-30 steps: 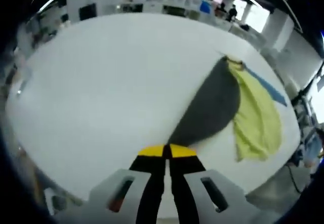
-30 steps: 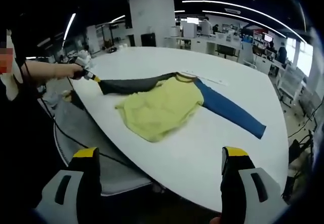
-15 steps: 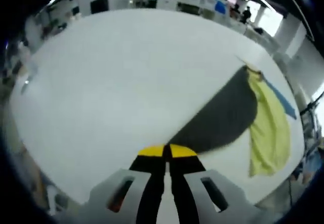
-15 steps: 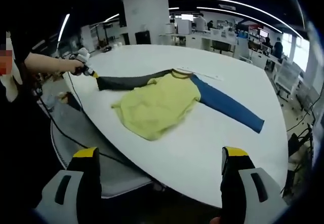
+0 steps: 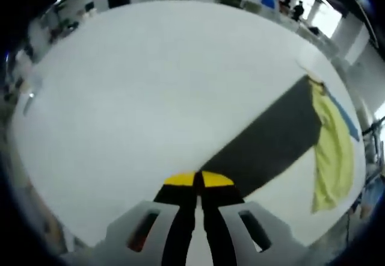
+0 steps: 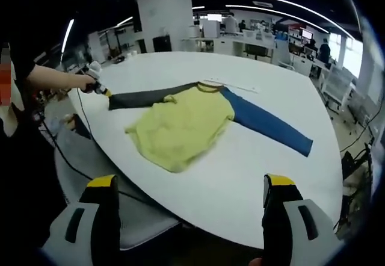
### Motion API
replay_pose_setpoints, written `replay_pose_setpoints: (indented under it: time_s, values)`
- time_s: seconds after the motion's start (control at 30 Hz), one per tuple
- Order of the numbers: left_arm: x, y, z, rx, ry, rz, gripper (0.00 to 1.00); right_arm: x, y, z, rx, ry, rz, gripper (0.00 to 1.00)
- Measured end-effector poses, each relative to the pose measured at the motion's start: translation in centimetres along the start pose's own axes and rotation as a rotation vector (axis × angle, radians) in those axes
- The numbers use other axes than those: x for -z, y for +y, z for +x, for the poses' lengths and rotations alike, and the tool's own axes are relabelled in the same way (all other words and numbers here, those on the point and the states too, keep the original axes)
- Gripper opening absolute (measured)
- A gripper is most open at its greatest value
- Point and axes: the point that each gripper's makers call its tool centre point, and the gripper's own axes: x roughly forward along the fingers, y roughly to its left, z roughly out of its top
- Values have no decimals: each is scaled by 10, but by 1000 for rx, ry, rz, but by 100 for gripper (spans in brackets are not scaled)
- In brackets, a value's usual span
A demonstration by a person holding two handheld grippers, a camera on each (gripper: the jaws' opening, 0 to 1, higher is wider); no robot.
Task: Fold the garment on the visible template until the final outline fits inside the template.
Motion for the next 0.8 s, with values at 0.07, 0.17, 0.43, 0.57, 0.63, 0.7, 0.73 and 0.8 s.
replay_pose_setpoints:
  time_s: [0.07,0.17,0.43,0.57,0.63,0.7,0.73,0.8]
  values:
    - [-3,7,9,-7,10,7,0,0,0,2,1,8,3,100]
    - [-5,10,14,-15,15,9,0,1,-1,6,4,23,8,100]
    - [-12,25,39,-28,34,14,0,-1,-1,17,-7,49,7,100]
    - [-13,29,45,-40,49,33,0,-7,-2,22,-21,44,8,100]
    - [-14,32,49,-50,60,56,0,-9,-3,23,-22,45,5,100]
    - [-15,33,50,-54,60,55,0,-11,-5,25,-20,46,3,100]
    - [-16,34,52,-54,62,53,0,-13,-7,26,-17,50,0,100]
    - [-18,36,54,-60,65,55,0,-13,-8,28,-16,55,-1,100]
